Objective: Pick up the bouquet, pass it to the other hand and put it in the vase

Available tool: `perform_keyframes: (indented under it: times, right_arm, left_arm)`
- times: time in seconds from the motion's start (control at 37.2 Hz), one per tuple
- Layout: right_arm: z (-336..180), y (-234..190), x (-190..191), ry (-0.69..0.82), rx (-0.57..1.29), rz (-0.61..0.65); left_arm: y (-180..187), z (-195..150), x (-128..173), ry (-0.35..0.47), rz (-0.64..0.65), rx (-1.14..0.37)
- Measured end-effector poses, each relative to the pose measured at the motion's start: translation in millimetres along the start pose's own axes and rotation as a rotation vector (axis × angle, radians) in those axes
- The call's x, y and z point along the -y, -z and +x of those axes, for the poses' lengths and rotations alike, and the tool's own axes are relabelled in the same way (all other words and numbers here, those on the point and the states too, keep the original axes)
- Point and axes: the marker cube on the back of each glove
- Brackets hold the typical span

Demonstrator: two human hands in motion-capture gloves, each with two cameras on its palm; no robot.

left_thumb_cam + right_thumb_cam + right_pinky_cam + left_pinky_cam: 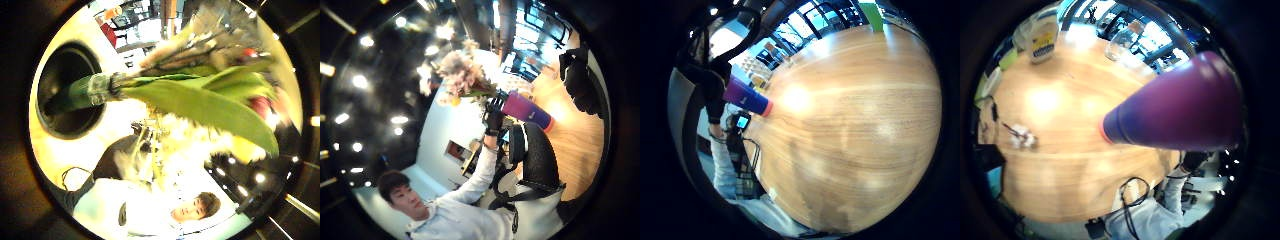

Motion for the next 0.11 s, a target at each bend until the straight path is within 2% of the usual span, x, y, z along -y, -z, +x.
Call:
perform_keyframes:
  times: [0.05,0.11]
  right_arm:
    - [4,0,0,-0.013,-0.029,-0.038]
    - [8,0,0,-0.022,-0.054,-0.061]
  left_arm:
    - [-5,-19,-4,0.093,0.045,0.094]
    - [-6,-25,-6,0.119,0.059,0.134]
